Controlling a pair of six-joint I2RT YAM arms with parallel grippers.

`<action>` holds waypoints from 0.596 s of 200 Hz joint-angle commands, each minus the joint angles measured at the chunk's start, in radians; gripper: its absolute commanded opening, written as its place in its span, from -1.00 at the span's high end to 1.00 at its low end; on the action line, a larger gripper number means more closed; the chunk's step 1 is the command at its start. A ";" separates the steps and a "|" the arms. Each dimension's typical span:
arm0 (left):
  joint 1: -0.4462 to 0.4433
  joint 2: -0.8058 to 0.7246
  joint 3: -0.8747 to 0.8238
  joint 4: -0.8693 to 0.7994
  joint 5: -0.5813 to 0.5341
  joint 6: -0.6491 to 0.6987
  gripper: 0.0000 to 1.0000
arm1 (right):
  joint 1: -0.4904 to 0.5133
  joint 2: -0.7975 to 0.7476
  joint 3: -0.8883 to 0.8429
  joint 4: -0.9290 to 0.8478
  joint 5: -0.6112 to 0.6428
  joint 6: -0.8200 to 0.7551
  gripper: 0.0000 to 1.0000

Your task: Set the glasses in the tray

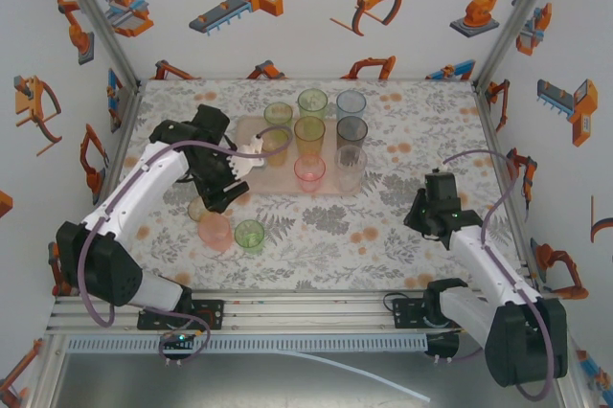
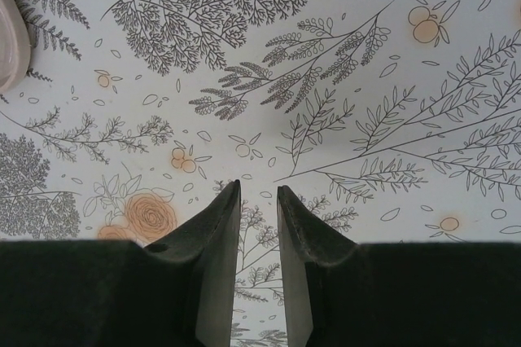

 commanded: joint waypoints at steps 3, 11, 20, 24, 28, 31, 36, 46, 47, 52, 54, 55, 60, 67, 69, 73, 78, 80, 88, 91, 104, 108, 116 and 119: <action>-0.009 0.017 -0.019 -0.013 -0.013 0.064 -0.22 | -0.008 0.012 -0.001 0.018 0.020 0.008 0.44; -0.012 0.019 -0.025 -0.013 -0.016 0.073 -0.22 | -0.008 0.012 -0.002 0.018 0.021 0.008 0.44; -0.012 0.020 -0.029 -0.012 -0.020 0.081 -0.22 | -0.007 0.013 -0.001 0.019 0.021 0.010 0.44; -0.013 0.020 -0.032 -0.012 -0.020 0.083 -0.22 | -0.008 0.014 -0.002 0.019 0.023 0.011 0.44; -0.014 0.021 -0.033 -0.010 -0.021 0.085 -0.22 | -0.008 0.016 -0.001 0.019 0.023 0.010 0.44; -0.014 0.023 -0.034 -0.010 -0.020 0.085 -0.22 | -0.008 0.015 -0.001 0.020 0.023 0.011 0.44; -0.014 0.022 -0.034 -0.011 -0.021 0.088 -0.22 | -0.008 0.017 0.000 0.019 0.022 0.011 0.44; -0.016 0.022 -0.036 -0.010 -0.017 0.088 -0.21 | -0.008 0.021 0.000 0.021 0.022 0.011 0.44; -0.017 0.022 -0.036 -0.010 -0.018 0.088 -0.21 | -0.008 0.020 0.000 0.021 0.022 0.010 0.44; -0.019 0.022 -0.038 -0.010 -0.019 0.088 -0.21 | -0.008 0.022 0.001 0.021 0.021 0.010 0.44; -0.020 0.021 -0.039 -0.010 -0.018 0.089 -0.21 | -0.008 0.023 0.002 0.021 0.021 0.010 0.44; -0.020 0.020 -0.040 -0.009 -0.019 0.089 -0.21 | -0.008 0.024 0.002 0.021 0.021 0.010 0.44; -0.024 0.020 -0.045 -0.009 -0.022 0.091 -0.21 | -0.008 0.026 0.001 0.022 0.020 0.009 0.44; -0.029 0.019 -0.048 -0.007 -0.028 0.093 -0.21 | -0.008 0.030 0.002 0.022 0.019 0.009 0.44; -0.031 0.019 -0.049 -0.005 -0.027 0.094 -0.20 | -0.008 0.031 0.003 0.023 0.019 0.009 0.44; -0.033 0.019 -0.052 -0.004 -0.029 0.095 -0.20 | -0.008 0.033 0.005 0.023 0.018 0.008 0.44; -0.037 0.019 -0.054 -0.003 -0.029 0.096 -0.19 | -0.008 0.036 0.006 0.023 0.018 0.009 0.44; -0.038 0.020 -0.056 -0.001 -0.029 0.095 -0.19 | -0.008 0.037 0.006 0.023 0.018 0.008 0.44; -0.043 0.022 -0.059 0.001 -0.031 0.092 -0.19 | -0.008 0.040 0.007 0.023 0.017 0.008 0.44; -0.046 0.022 -0.060 0.001 -0.032 0.092 -0.18 | -0.008 0.041 0.007 0.022 0.017 0.007 0.44; -0.056 0.024 -0.068 0.000 -0.041 0.097 -0.18 | -0.008 0.044 0.008 0.023 0.015 0.007 0.44; -0.058 0.025 -0.071 0.001 -0.043 0.100 -0.18 | -0.008 0.044 0.008 0.022 0.015 0.007 0.44; -0.063 0.025 -0.079 0.007 -0.053 0.103 -0.18 | -0.008 0.046 0.009 0.023 0.015 0.008 0.44; -0.063 0.025 -0.081 0.009 -0.056 0.105 -0.18 | -0.008 0.046 0.009 0.022 0.015 0.007 0.44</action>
